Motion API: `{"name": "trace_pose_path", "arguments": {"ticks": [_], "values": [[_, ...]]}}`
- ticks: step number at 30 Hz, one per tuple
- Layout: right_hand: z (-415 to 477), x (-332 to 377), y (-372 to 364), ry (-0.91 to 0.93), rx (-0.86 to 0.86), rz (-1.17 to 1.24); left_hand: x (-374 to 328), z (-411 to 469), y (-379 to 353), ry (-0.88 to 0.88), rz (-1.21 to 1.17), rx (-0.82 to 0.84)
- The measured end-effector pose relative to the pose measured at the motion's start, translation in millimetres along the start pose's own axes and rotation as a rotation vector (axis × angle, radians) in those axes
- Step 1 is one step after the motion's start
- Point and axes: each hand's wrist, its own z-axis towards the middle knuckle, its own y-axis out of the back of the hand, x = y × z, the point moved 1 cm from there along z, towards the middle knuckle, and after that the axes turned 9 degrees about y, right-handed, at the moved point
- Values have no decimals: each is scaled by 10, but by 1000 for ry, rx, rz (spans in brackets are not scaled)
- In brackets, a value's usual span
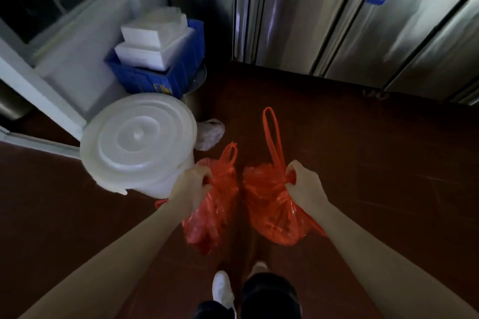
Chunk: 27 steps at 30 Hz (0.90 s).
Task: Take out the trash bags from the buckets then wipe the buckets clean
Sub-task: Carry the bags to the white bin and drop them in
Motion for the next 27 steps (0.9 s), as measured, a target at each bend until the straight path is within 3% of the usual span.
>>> {"name": "trace_pose_path", "arguments": {"ticks": [8, 12, 18, 27], "values": [[1859, -201, -508, -111, 96, 77, 79, 1608, -390, 192, 36, 19], [2653, -573, -1095, -209, 156, 97, 301, 2308, -954, 285, 14, 74], [3741, -1306, -2088, -202, 262, 6, 936, 3202, -1941, 442, 54, 159], [4737, -2067, -3313, -258, 304, -3, 1786, 4089, -3059, 467, 87, 245]]}}
